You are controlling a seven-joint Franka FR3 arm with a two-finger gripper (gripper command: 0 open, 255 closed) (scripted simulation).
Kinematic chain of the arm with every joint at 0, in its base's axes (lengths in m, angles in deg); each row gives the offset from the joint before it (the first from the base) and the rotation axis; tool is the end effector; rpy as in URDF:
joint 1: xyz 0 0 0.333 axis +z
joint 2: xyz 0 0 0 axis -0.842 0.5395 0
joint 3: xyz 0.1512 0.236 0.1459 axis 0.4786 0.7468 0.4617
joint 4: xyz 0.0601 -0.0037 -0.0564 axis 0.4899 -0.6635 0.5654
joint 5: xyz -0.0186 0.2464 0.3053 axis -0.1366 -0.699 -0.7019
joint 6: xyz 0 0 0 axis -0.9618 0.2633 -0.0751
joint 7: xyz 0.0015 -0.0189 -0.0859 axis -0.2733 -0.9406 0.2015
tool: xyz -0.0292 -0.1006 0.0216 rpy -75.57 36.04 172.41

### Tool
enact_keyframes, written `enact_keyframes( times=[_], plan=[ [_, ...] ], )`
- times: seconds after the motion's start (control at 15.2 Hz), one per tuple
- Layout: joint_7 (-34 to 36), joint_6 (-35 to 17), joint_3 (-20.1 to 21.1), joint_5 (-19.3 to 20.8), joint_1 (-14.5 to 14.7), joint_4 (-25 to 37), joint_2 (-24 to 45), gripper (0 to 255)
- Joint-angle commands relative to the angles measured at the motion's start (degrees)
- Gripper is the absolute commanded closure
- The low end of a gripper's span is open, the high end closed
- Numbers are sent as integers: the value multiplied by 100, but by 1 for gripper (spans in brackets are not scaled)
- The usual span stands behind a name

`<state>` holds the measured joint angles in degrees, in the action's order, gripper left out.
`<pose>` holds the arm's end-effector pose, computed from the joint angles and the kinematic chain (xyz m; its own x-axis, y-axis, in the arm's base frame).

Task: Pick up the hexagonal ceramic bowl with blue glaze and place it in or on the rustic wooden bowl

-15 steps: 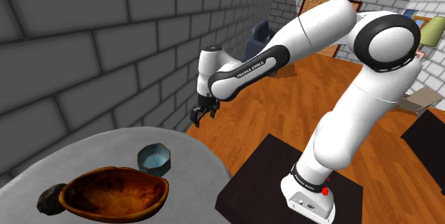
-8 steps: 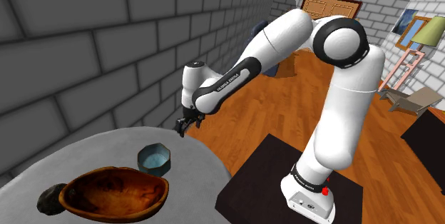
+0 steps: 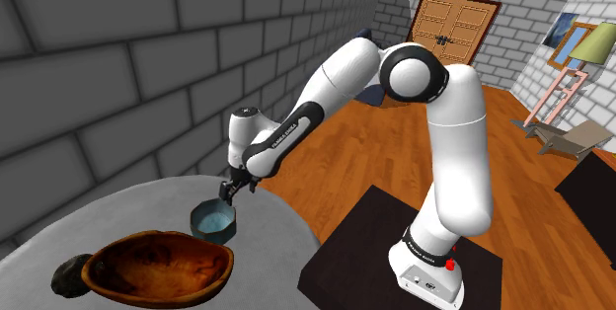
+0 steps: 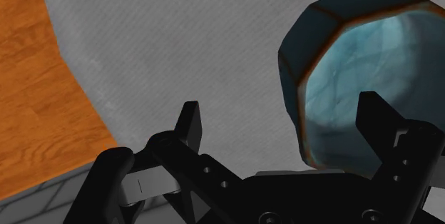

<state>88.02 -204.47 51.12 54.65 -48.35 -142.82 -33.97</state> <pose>0.5543 0.2094 0.1941 0.9966 -0.0806 0.0195 -0.0800 -0.9963 -0.0311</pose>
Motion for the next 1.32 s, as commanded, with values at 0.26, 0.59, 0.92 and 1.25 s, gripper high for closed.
enact_keyframes(
  times=[0.26,0.59,0.92,1.25],
  plan=[
    [138,-190,-95,112,218,766,914,0],
    [186,-429,-180,182,294,921,1305,0],
    [186,-429,-180,182,294,921,1305,0],
    [186,-428,-180,182,294,919,1304,255]
  ],
)
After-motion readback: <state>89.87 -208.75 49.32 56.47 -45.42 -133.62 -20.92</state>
